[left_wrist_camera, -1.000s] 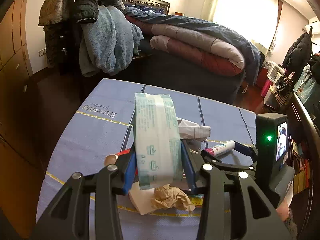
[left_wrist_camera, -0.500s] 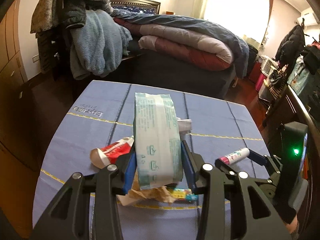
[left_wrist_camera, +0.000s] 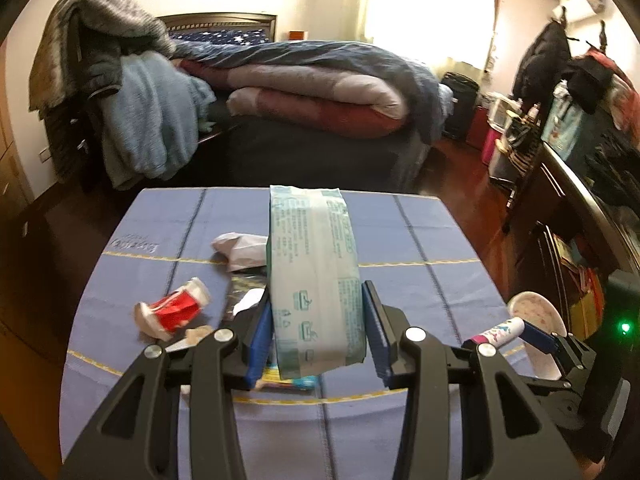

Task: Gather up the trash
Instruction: 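Carry the tissue pack and tube to the wastebasket and open both tools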

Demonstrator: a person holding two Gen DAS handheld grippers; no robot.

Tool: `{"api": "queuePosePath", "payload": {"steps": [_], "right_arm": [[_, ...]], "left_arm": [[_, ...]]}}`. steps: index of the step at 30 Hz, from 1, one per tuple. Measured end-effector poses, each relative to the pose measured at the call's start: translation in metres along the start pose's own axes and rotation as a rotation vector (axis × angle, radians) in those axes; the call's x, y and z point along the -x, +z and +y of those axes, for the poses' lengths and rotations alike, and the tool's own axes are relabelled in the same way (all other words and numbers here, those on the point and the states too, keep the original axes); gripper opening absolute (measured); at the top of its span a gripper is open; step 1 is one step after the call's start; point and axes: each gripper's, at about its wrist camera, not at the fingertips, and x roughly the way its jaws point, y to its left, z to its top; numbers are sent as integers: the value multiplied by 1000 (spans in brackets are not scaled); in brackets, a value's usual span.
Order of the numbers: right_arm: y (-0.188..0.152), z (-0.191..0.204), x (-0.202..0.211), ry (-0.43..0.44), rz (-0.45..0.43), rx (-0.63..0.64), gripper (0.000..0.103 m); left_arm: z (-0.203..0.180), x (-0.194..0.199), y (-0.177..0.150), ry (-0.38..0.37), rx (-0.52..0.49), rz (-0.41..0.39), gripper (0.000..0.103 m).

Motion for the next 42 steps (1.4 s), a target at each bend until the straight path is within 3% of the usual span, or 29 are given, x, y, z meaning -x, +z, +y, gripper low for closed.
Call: {"api": "queuePosePath", "payload": {"steps": [10,23,31,42], "right_arm": [[-21,-59,37,-46,-50,-127,87],[-52,-156,69,-152,-102,-319,87],[-70,-214,72,-240,-112,-424,87],[-81,-268,37,-335,-78,-472,87]], "left_arm": [[-64,4,1,-74,-113,-10,42],[-178,-5,-13,-236,-301,14,42],[-255,-40,-22,-385,-386,76,42],[-343,-98,-36,-493,-514,152,43]]}}
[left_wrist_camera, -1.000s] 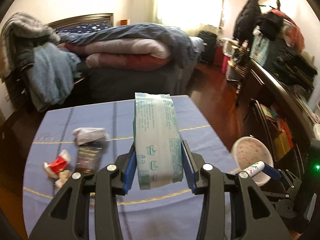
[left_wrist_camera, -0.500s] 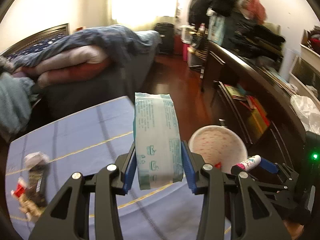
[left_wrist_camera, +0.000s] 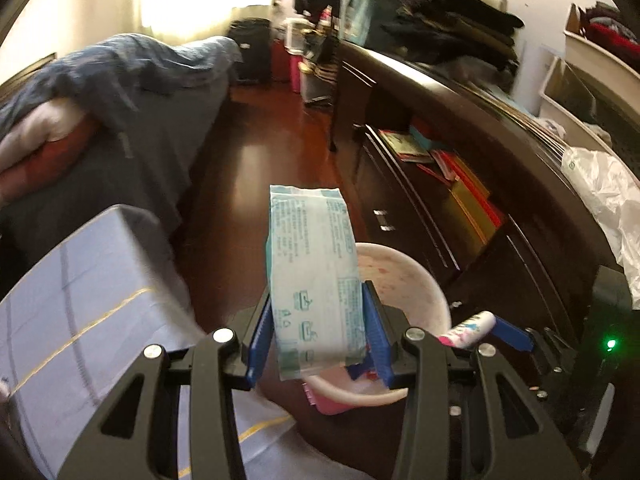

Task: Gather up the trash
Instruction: 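Carry the tissue pack and tube to the wastebasket and open both tools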

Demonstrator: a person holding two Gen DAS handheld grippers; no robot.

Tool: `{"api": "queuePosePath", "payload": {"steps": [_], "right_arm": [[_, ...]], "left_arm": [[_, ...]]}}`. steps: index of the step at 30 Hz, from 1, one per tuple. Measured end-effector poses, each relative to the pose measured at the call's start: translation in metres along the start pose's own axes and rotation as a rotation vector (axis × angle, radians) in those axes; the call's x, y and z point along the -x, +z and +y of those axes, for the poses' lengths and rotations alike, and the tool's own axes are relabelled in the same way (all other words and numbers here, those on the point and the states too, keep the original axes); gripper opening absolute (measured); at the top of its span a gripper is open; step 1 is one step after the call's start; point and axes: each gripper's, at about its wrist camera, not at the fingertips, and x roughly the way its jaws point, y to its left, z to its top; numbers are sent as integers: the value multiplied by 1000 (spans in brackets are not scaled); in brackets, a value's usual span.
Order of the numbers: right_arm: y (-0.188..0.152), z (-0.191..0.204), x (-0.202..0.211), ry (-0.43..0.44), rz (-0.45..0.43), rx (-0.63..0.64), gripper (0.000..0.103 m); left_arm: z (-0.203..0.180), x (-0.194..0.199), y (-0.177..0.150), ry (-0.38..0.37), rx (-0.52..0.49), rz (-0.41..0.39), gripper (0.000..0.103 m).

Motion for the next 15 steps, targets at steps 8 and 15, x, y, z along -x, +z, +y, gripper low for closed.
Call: {"api": "queuePosePath", "payload": {"steps": [8,15], "right_arm": [[7,-11,-31,-61,12,2,87],[8,-7,-48,-89,8,42,87]], "left_arm": [[-16,-49,14,-52,-40,63,44],[-17,-67,23,-83,-35,82,49]]}}
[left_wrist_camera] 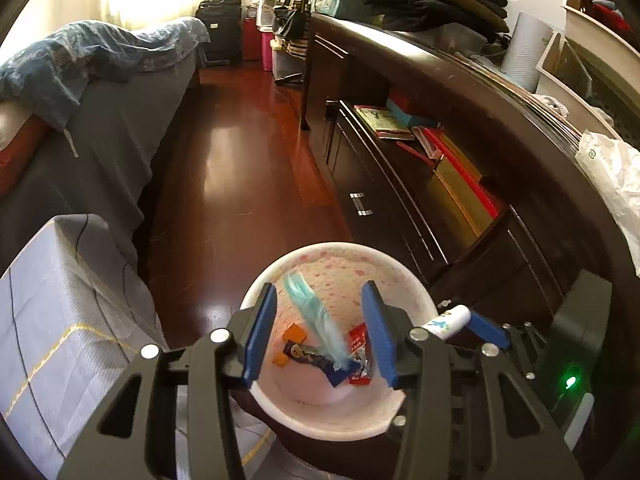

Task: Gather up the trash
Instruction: 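Carry the tissue pack and tube to the wastebasket and open both tools, then grasp the red-white paper bag with the left tool while the right tool grasps crumpled tan paper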

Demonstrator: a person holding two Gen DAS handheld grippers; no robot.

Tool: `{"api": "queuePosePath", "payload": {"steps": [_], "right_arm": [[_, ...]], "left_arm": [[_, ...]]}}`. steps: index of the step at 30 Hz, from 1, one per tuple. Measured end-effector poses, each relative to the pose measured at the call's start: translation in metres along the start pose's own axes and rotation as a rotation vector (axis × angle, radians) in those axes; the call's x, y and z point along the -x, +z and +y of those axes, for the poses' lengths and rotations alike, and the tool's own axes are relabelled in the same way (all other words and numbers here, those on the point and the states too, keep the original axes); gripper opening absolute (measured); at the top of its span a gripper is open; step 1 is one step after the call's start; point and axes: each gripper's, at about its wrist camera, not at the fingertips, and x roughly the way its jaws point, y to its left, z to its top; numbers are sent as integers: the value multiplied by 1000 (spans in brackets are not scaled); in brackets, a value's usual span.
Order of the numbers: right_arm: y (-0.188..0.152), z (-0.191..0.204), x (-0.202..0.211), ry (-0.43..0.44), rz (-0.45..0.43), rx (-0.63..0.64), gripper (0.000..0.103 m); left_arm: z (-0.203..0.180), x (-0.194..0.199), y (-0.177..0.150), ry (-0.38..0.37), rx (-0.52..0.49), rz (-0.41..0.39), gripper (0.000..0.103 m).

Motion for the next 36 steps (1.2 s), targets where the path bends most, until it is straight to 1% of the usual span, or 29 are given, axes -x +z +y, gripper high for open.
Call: {"api": "queuePosePath", "payload": {"steps": [2,4,5,6,8,10,13,16,21,24,26,27,29,32,36], "right_arm": [[1,2,-2,-1,1,8,87],[2,4,-4,5,-1,21,92],[3,5,-5,4,-6,27,98],[4,6,-4,-2,-18,36,99],[5,9,-3,-8,-27,47,99],[6,10,-2,-15,-27,51,99],[4,12,3,-2,-21,49,99],[0,19,10,0,-7,57,99],[-7,41,35,8,-1,92,99],[-10,62,57,58,3,126,99],[-13,78,68,83,7,151,99],[-14,87,76,98,8,164,99],[-19,106,89,136,13,183,99],[-27,138,108,227,26,225,99],[-43,184,125,307,39,306,99]], "left_arm": [[0,1,1,-6,-4,-5,54],[0,2,3,-11,-8,-10,57],[0,4,4,-12,-7,-15,58],[1,7,4,-14,-6,-22,58],[3,13,5,-11,-3,-35,61],[9,21,5,-4,10,-53,62],[19,37,2,10,36,-78,63],[32,59,-4,47,64,-110,68],[58,99,-25,160,112,-150,72],[78,126,-44,230,156,-164,74],[92,144,-57,288,190,-173,77],[104,158,-69,327,216,-177,78],[117,174,-83,367,256,-182,80],[145,204,-111,430,327,-187,82],[180,240,-153,551,398,-178,82]]}}
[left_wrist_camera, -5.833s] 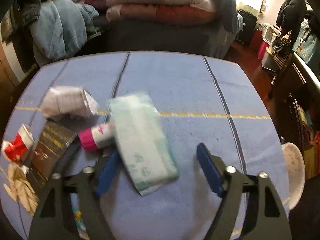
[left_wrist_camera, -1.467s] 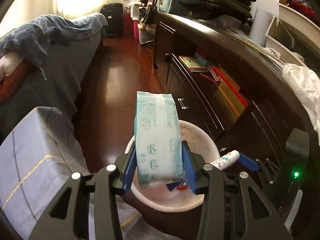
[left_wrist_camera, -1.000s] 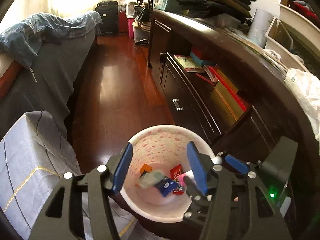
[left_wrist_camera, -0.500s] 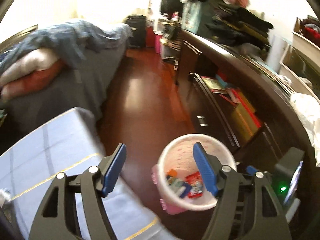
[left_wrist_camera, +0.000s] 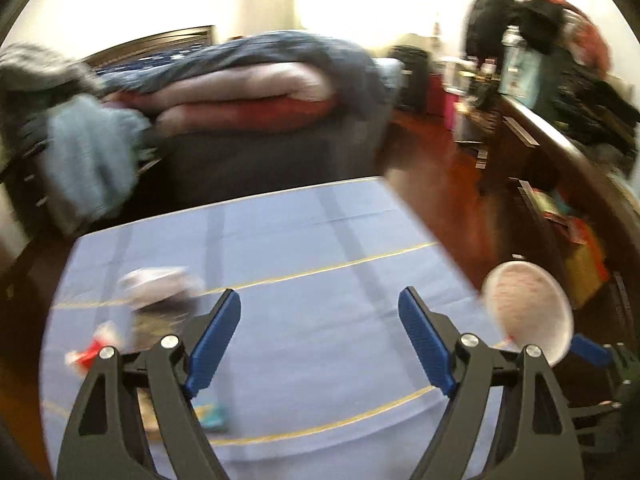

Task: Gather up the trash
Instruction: 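Grasp the red-white paper bag with the left tool while the right tool grasps crumpled tan paper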

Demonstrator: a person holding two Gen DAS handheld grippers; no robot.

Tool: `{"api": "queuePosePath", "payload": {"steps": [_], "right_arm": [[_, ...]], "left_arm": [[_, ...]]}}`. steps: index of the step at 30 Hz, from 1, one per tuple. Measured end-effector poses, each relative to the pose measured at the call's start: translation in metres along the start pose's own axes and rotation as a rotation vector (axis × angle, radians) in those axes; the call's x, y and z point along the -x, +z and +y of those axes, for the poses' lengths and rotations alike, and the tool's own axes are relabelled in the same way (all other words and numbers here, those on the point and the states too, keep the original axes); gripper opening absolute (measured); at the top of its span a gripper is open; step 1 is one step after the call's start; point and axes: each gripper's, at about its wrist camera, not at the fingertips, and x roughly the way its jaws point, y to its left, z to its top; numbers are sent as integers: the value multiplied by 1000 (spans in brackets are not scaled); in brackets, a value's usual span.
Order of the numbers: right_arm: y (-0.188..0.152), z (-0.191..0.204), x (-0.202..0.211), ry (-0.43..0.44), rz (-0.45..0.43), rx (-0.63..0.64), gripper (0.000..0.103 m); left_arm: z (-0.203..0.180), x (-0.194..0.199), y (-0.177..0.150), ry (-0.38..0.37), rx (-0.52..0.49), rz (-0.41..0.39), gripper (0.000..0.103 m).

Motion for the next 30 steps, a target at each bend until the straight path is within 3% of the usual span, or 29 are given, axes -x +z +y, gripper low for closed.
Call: {"api": "queuePosePath", "payload": {"steps": [8,14,21,30], "right_arm": [[-5,76,-4,93,28,129,99],[-7,122,-3,140,37,209,99],[-6,163,-9,169,54,279,99],[-7,195,-25,171,76,330,99]], "left_arm": [[124,9,-27,179,210,30,82],[191,-9,-43,279,345,86,82],[221,-51,-49,215,391,160,82],[219,-73,-57,190,341,180,84]]}}
